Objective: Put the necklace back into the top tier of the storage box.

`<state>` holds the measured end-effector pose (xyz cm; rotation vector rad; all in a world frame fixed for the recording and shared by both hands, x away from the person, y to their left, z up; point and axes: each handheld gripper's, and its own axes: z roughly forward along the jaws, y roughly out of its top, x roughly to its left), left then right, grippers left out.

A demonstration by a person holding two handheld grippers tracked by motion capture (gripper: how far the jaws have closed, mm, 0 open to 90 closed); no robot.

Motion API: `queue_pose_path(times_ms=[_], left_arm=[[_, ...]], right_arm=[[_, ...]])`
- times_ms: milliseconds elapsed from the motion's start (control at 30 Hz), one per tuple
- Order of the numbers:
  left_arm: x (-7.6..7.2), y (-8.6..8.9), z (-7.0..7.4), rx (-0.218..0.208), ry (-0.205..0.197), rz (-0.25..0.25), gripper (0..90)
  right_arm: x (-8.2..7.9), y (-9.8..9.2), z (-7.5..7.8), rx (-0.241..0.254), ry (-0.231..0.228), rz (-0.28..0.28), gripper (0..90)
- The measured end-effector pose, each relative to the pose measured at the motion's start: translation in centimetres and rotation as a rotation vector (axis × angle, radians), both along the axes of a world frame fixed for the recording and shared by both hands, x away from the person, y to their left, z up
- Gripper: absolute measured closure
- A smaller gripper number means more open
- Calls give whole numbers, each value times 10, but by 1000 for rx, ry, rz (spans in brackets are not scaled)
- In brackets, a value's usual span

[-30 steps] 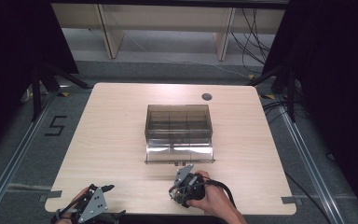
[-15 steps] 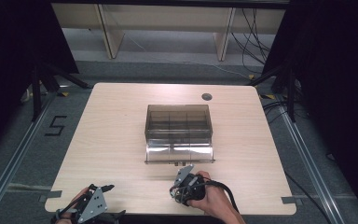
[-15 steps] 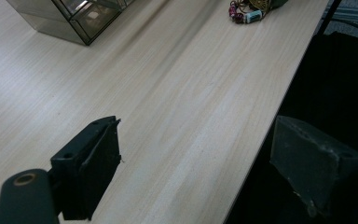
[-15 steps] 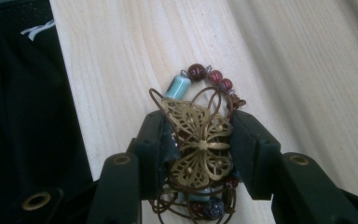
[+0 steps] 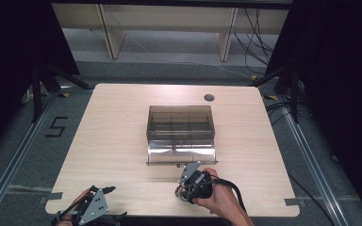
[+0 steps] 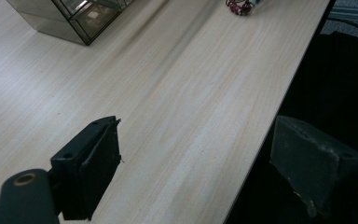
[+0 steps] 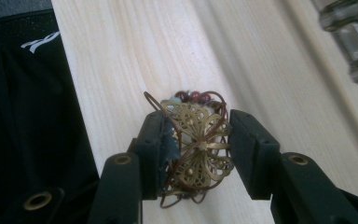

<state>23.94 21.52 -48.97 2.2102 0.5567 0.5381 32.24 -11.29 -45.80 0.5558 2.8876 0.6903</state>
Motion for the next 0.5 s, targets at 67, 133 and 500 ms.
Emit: queue_pose_path(times_ms=[67, 133, 500], left_arm=[[0, 0, 0, 1, 0, 1, 151], [0, 0, 0, -2, 0, 0, 151], [0, 1, 1, 8, -3, 0, 151]], right_arm=[[1, -1, 4, 2, 8, -7, 589], [2, -2, 8, 7, 20, -5, 590], [4, -4, 25, 26, 10, 0, 590]])
